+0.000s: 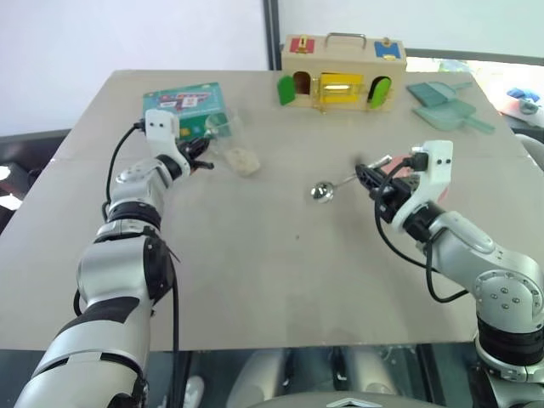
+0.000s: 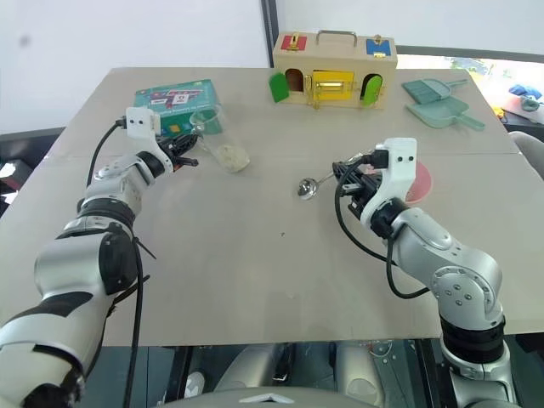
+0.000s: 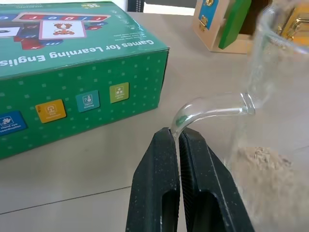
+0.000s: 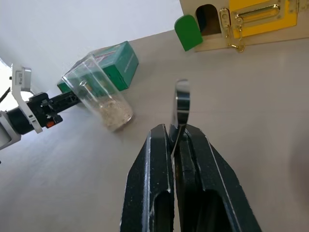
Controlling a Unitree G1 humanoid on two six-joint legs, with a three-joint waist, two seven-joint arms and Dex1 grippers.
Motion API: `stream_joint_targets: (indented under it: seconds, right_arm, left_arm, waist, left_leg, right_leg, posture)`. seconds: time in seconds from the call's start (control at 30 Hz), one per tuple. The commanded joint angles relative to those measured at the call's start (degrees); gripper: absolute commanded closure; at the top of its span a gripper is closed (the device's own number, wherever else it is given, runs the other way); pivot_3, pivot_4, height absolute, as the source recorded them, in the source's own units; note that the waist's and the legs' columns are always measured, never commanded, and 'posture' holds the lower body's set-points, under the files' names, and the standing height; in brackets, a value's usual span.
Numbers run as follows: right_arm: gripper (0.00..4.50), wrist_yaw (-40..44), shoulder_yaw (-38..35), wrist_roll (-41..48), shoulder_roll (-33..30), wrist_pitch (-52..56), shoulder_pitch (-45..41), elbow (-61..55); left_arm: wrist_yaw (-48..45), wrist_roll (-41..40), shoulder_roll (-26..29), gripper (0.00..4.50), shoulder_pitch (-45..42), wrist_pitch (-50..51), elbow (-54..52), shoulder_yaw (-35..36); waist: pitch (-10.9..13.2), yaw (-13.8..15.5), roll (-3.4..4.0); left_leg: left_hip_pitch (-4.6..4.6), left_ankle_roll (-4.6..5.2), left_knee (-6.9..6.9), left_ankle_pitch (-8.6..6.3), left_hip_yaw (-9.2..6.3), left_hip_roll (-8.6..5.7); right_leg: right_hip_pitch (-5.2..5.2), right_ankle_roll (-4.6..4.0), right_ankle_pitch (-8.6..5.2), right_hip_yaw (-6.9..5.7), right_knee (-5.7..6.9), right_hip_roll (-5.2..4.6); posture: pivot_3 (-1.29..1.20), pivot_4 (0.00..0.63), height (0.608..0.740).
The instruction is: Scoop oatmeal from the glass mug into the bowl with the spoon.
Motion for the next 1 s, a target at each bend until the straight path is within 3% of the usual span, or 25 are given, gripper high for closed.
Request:
stream_joint_targets:
  seconds: [0.03,0.3,0.47,0.73,0.87,1.0]
  right_arm:
    - [4.5,0.4,-1.59,0.2,-0.11,-0.7,-0.77,-2.44]
    - [4.5,1.19,-2.74,1.82,-0.51,-0.74,-1.92,-2.01]
    - [4.5,0.04,-7.71,9.78,-3.21,-0.72,-6.52,-1.86]
    - [4.5,-8.32,-13.01,22.83,-9.89,-3.26,-19.33,0.23]
    - [4.5,-11.79,-11.49,26.08,-12.9,-4.04,-21.9,-0.83]
    - [4.5,-11.42,-8.32,23.92,-14.07,-3.5,-20.8,-1.41]
  left_arm:
    - [-0.95,-2.19,0.92,4.48,-0.96,-0.6,-2.79,2.67]
    - [-6.0,-2.49,-0.4,4.48,3.62,-8.35,-11.4,2.17]
    - [-10.46,-0.84,-4.01,4.48,8.27,-16.7,-22.27,-2.34]
    - [-7.28,0.66,-11.32,4.48,9.57,-17.64,-30.3,-7.08]
    - [-5.3,2.41,-13.79,4.48,8.96,-17.85,-30.59,-9.41]
    - [-4.65,3.96,-14.95,4.48,8.46,-19.08,-31.37,-11.54]
  waist:
    - [0.0,0.0,0.0]
    - [0.0,0.0,0.0]
    - [0.0,0.33,0.0]
    - [0.0,-0.12,0.0]
    - [-0.01,-0.01,-0.01]
    - [-0.01,-0.06,-0.01]
  left_leg:
    - [0.0,0.0,0.0,0.0,0.0,0.0]
    - [0.0,0.0,0.0,0.0,0.01,0.0]
    - [-0.03,0.0,0.03,0.0,-0.01,-0.01]
    - [-0.04,0.01,0.03,0.01,0.0,-0.02]
    - [-0.04,0.01,0.03,0.01,0.03,-0.02]
    - [-0.06,0.02,0.04,0.01,0.06,-0.01]
  right_leg:
    - [0.0,0.0,0.0,0.0,0.0,0.0]
    - [-0.01,0.0,0.0,0.02,0.02,-0.01]
    - [0.0,0.0,0.0,-0.01,-0.01,-0.06]
    - [-0.02,0.0,0.0,0.02,0.0,-0.06]
    - [-0.03,0.0,0.0,0.03,0.01,-0.06]
    - [-0.03,0.0,0.0,0.06,0.01,-0.07]
  posture:
    - [0.0,0.15,0.74]
    - [0.0,0.15,0.74]
    - [0.0,0.15,0.74]
    - [0.0,0.15,0.74]
    - [0.0,0.15,0.74]
    - [0.0,0.15,0.74]
